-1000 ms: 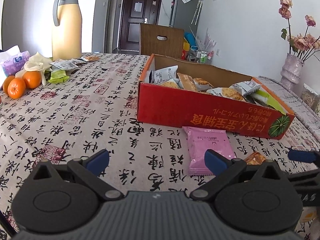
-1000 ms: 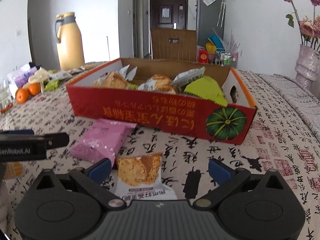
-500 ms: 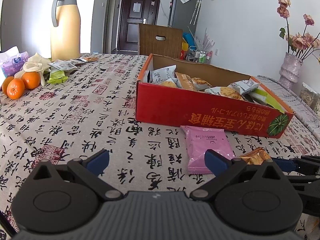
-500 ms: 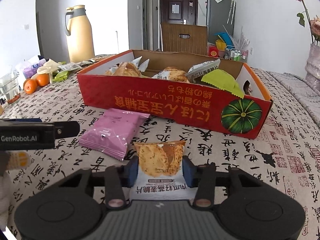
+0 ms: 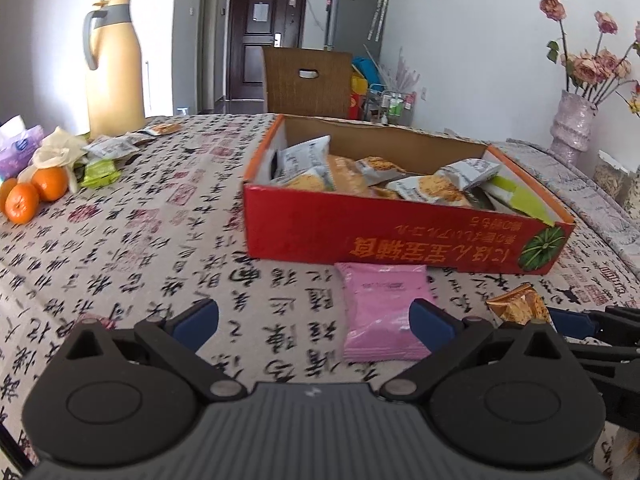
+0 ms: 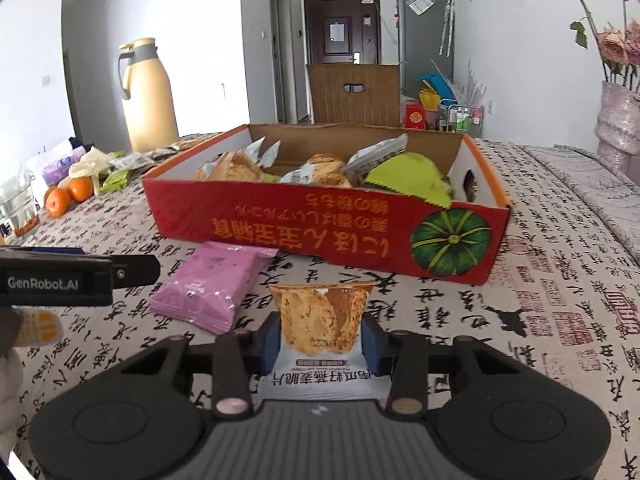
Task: Organize snacks
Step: 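Grasp the pink packet with the left tool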
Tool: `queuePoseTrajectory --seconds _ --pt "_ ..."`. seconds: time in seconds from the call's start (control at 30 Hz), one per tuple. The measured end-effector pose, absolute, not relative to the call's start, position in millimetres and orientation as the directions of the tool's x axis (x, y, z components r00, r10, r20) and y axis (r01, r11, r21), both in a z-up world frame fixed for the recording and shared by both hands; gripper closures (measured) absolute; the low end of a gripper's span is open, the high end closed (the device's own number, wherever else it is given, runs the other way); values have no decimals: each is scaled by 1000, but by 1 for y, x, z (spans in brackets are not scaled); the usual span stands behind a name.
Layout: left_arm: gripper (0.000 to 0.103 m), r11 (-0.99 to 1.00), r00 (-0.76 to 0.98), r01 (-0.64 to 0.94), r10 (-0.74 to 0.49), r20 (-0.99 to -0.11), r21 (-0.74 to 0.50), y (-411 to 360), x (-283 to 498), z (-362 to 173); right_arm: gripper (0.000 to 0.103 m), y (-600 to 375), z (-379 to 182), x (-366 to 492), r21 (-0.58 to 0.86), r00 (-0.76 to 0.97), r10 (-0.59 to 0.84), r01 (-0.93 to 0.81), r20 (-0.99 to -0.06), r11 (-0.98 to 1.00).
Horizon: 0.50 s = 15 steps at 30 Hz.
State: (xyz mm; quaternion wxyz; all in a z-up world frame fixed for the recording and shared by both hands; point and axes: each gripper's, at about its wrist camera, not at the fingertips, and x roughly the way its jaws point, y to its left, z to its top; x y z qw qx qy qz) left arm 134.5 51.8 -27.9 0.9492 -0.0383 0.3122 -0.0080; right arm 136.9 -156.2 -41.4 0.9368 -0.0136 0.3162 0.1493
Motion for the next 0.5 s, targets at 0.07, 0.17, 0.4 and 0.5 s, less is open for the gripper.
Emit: queuePoseTrajectory --seconds 0.07,0.17,0.4,0.5 --pt "0 997 794 -2 -43 -606 -72 45 140 -27 63 -162 -40 136 71 762 263 -276 -591 959" --pt "0 997 781 3 -47 -623 -71 36 146 -26 63 -171 -39 137 77 772 252 -256 -583 964" --pt "0 999 751 -12 -20 -660 -44 12 162 -27 63 -189 -39 139 88 788 224 -213 -574 973" --pt "0 999 731 -33 0 -682 -36 6 170 -31 63 -195 -39 139 95 794 215 -197 -569 976"
